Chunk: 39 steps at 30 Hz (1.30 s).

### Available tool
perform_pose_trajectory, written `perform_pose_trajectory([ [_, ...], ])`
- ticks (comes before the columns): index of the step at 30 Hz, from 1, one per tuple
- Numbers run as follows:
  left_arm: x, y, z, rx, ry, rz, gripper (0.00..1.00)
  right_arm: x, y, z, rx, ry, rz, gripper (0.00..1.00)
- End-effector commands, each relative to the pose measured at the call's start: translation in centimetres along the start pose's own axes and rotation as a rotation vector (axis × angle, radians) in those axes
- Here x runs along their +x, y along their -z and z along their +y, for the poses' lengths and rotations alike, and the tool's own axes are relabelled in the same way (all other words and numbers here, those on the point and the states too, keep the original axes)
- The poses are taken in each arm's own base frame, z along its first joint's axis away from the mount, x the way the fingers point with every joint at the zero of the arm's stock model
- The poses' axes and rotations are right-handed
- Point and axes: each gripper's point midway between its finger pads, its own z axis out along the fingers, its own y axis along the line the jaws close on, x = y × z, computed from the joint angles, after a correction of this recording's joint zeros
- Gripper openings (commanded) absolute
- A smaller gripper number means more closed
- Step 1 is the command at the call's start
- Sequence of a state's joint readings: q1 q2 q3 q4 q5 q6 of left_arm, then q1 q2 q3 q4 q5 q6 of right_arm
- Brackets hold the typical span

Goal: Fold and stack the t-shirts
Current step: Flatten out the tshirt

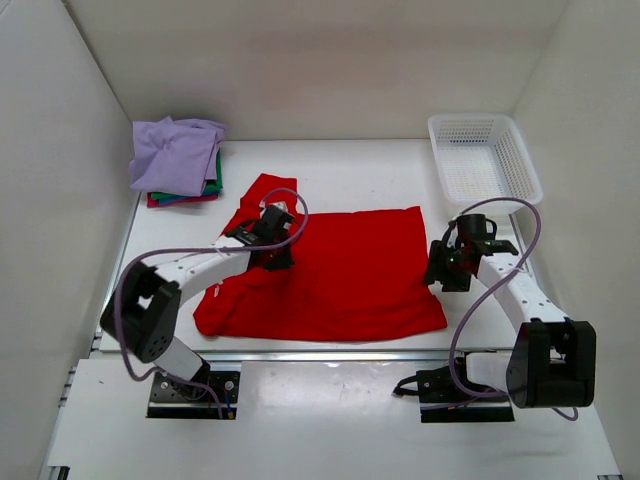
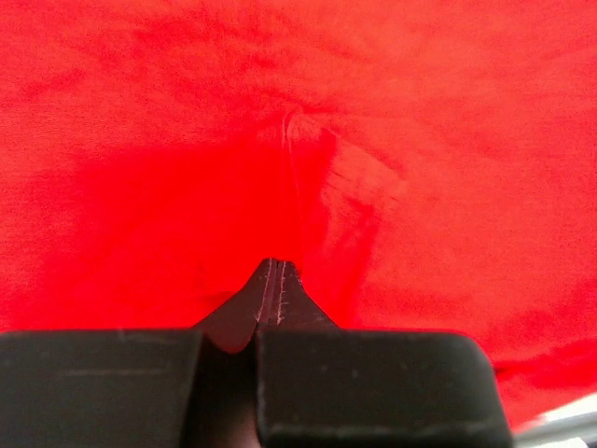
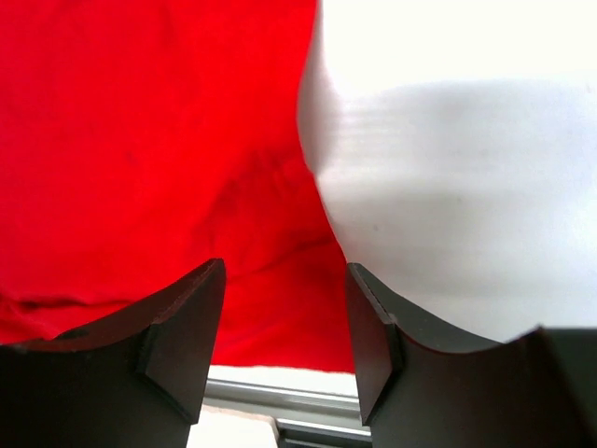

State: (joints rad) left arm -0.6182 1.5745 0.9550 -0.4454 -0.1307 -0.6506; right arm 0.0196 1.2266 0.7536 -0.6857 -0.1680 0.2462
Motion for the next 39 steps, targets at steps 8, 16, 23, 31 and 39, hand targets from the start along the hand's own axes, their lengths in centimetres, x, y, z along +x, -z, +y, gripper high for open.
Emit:
perform_pose_trajectory([
  [8,-3.9,7.7,-0.2,0.11,0.005,-0.115,0.0,1.7,1.8,-1.0,0.121,-0.051,0.025,0.51],
  [16,-4.4,10.0,-0.5,0.16,0.008,-0.145,0.0,3.8,2.0,-0.8,0.139,-0.115,0.102,0.49],
  [23,-6.9,14.5,1.0,0.176,0.013,-0.192,0.0,4.8,1.0,-0.7,0.111,-0.159,0.071,0.44],
  [31,-4.1,11.5,2.7,0.144,-0.031,-0.127,0.0,3.7,0.2,-1.6,0.137,-0.145,0.043,0.43],
  [39,-2.9,10.1,2.5,0.153,-0.02,-0.102,0.0,3.8,-0.8,-2.1,0.156,-0.147,0.056,0.44],
])
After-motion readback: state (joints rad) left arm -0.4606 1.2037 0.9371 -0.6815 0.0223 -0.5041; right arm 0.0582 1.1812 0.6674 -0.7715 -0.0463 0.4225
